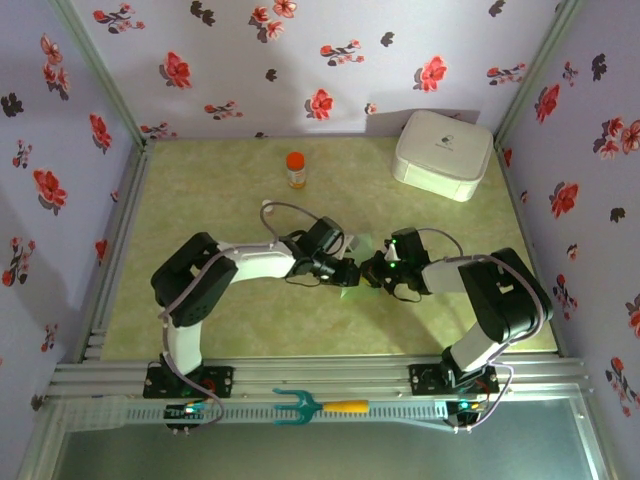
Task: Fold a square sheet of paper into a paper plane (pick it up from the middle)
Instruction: Fold the triangle a second time at the center of the table.
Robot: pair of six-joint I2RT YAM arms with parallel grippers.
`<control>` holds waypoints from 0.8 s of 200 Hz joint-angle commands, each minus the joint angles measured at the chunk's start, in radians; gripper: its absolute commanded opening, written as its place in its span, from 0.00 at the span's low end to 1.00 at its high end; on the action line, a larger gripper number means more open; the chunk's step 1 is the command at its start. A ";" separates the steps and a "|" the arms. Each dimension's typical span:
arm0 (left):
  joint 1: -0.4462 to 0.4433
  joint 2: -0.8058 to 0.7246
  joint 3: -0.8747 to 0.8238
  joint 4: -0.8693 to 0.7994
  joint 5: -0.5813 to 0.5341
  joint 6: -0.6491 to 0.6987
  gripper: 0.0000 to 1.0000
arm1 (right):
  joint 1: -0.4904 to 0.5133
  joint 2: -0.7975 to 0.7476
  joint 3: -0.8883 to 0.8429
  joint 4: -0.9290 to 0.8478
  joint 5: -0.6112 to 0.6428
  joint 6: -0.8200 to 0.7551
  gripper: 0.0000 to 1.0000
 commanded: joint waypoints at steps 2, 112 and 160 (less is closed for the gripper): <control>-0.003 0.026 0.026 -0.041 0.021 0.017 0.14 | -0.001 0.032 -0.030 -0.086 0.077 0.009 0.00; -0.003 0.045 0.013 -0.074 -0.017 0.031 0.12 | -0.003 0.035 -0.028 -0.089 0.075 0.008 0.00; -0.003 0.027 -0.020 -0.090 -0.038 0.041 0.12 | -0.003 0.039 -0.027 -0.090 0.076 0.007 0.00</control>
